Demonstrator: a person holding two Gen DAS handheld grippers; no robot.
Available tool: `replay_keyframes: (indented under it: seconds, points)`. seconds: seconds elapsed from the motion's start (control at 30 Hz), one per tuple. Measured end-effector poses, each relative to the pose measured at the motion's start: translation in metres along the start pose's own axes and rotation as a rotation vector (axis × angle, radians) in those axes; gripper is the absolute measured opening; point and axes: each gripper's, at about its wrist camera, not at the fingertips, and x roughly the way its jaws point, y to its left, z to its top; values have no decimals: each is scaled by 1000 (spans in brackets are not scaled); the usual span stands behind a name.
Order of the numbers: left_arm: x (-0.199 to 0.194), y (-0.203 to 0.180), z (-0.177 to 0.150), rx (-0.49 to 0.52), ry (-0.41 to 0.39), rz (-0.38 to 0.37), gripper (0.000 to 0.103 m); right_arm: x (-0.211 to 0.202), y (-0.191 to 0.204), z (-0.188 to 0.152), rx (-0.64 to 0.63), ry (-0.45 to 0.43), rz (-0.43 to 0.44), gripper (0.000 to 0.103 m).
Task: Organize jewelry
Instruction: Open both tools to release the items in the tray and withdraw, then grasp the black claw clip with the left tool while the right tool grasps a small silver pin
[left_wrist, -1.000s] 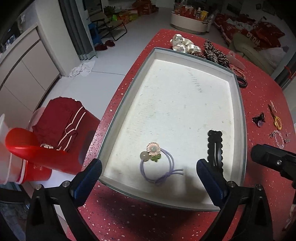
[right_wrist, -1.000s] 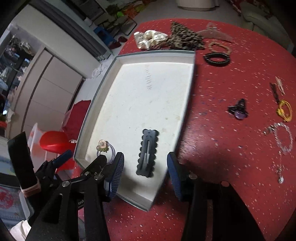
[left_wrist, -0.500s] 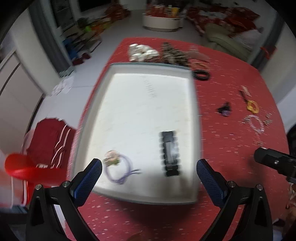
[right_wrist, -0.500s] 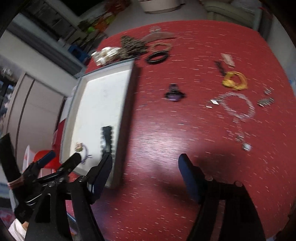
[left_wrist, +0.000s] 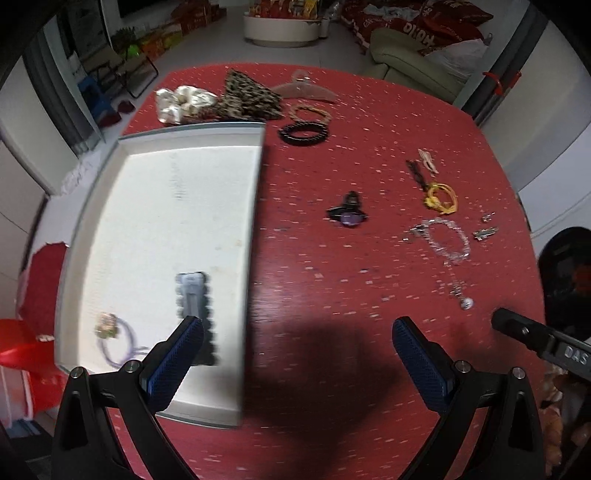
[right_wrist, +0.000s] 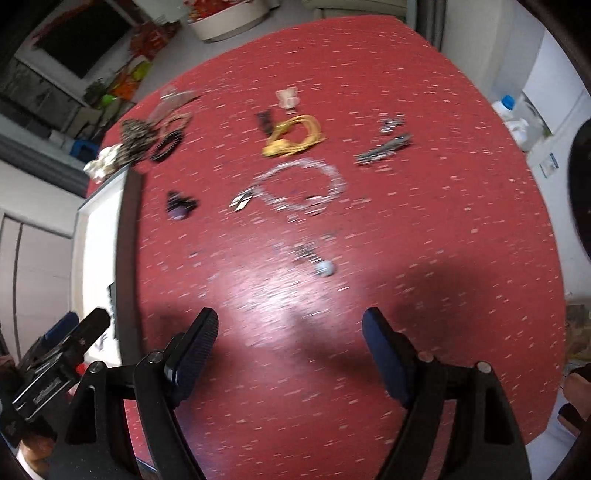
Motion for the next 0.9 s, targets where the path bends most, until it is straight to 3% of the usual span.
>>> replay_keyframes:
  seconds: [0.23, 0.57, 0.9]
  points:
    - [18, -32, 21, -51, 7, -3, 102, 4, -39, 35, 59, -7, -44, 83]
    - [59, -42, 61, -133, -14, 76, 102, 29, -67, 86, 149, -20, -42, 83]
    - [95, -41, 79, -130, -24, 148, 102, 49, -76, 132, 26, -76, -118, 83]
